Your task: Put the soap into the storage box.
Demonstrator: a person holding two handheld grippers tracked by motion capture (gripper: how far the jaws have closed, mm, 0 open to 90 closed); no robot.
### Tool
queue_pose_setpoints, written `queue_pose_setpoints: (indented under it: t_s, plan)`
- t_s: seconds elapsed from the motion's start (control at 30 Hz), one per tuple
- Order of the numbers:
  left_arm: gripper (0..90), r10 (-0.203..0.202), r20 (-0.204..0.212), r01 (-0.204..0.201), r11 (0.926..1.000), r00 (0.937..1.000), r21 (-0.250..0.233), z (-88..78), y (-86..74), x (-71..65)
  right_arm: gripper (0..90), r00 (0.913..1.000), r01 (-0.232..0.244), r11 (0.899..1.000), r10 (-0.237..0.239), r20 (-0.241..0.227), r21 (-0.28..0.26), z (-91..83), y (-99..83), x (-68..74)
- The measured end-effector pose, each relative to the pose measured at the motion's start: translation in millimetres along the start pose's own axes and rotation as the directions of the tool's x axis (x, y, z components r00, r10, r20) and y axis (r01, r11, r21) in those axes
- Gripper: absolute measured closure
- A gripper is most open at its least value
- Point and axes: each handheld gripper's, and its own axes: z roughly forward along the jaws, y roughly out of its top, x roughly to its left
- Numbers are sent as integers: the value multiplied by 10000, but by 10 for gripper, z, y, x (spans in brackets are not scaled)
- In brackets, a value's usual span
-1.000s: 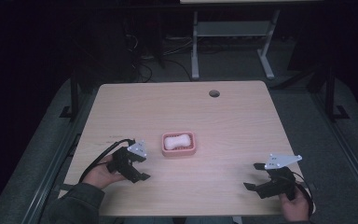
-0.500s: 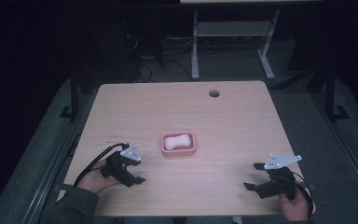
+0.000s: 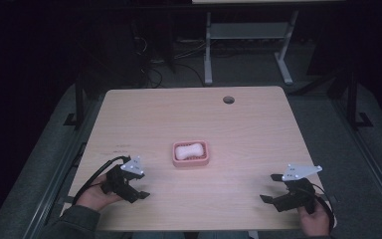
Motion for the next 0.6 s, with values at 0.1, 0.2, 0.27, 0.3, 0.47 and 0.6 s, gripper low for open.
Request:
queue_pose_setpoints:
  t_s: [0.1,0.2,0.27,0.3,0.47,0.6]
  plan:
    - [279,-63,-30,63,10000,10000,4,-7,-44,-2,142,10000,40,10000,-40,-8,10,3,0,0]
    - [279,-197,-26,197,9998,9998,-10,-15,-79,-12,141,10000,30,10000,-30,-9,20,3,1,2]
    - [279,-185,-71,185,9998,9998,21,-24,-104,-16,142,10000,41,10000,-41,-8,18,4,0,1]
    - [278,-212,-76,212,9998,9997,13,-31,-114,-15,142,10000,26,10000,-26,-22,13,6,0,1]
    - [277,-215,-138,215,9998,9997,4,-45,-152,-22,142,10000,42,10000,-42,-19,65,8,5,6]
    - [276,-348,-188,345,9993,9992,-155,-39,-194,-52,142,10000,21,10000,-21,-15,53,5,3,7]
